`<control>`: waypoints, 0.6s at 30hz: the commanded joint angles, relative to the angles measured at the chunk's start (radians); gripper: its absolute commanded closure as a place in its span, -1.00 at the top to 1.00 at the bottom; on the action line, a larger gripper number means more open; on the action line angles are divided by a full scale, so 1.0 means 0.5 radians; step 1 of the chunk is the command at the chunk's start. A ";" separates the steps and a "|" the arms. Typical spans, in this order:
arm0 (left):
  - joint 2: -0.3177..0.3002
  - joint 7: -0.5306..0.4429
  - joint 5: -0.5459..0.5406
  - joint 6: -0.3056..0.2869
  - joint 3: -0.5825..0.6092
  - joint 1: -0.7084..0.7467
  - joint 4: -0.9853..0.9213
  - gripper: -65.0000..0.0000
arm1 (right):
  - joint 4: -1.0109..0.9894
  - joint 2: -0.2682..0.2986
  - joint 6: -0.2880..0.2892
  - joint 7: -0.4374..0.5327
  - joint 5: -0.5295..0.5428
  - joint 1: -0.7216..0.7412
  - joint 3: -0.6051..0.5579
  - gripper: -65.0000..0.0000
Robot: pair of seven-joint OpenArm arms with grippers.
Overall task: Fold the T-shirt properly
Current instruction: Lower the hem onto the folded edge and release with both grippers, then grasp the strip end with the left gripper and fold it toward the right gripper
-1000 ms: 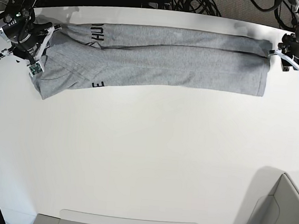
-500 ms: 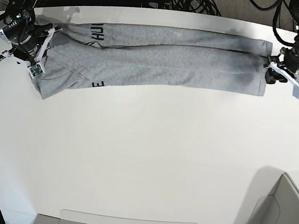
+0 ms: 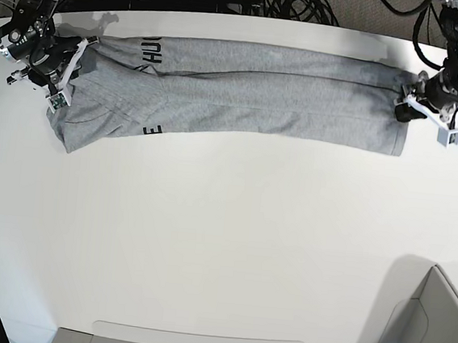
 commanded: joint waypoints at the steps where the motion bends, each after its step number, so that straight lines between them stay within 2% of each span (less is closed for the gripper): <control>1: -0.005 0.104 0.067 0.037 0.017 0.022 -0.056 -0.10 | 0.038 0.025 0.021 0.027 0.010 0.023 0.008 -0.46; 6: 0.001 0.104 0.061 0.018 0.020 0.028 -0.087 -0.10 | 0.038 0.034 0.021 0.027 0.010 0.026 -0.023 -0.46; 8: 0.001 0.111 0.061 -0.147 0.020 0.031 -0.090 -0.14 | 0.038 0.034 0.021 0.030 0.010 0.026 -0.032 -0.46; 12: 0.001 0.227 0.061 -0.672 0.017 0.016 -0.152 -0.44 | 0.038 0.034 0.021 0.030 0.010 0.035 -0.035 -0.46; 13: 0.001 0.233 0.064 -0.741 0.011 0.016 -0.176 -0.52 | 0.038 0.034 0.021 0.030 0.010 0.051 -0.035 -0.46; 18: -0.002 0.230 0.064 -0.741 0.014 -0.064 -0.357 -0.94 | 0.038 0.034 0.021 0.030 0.010 0.069 -0.035 -0.46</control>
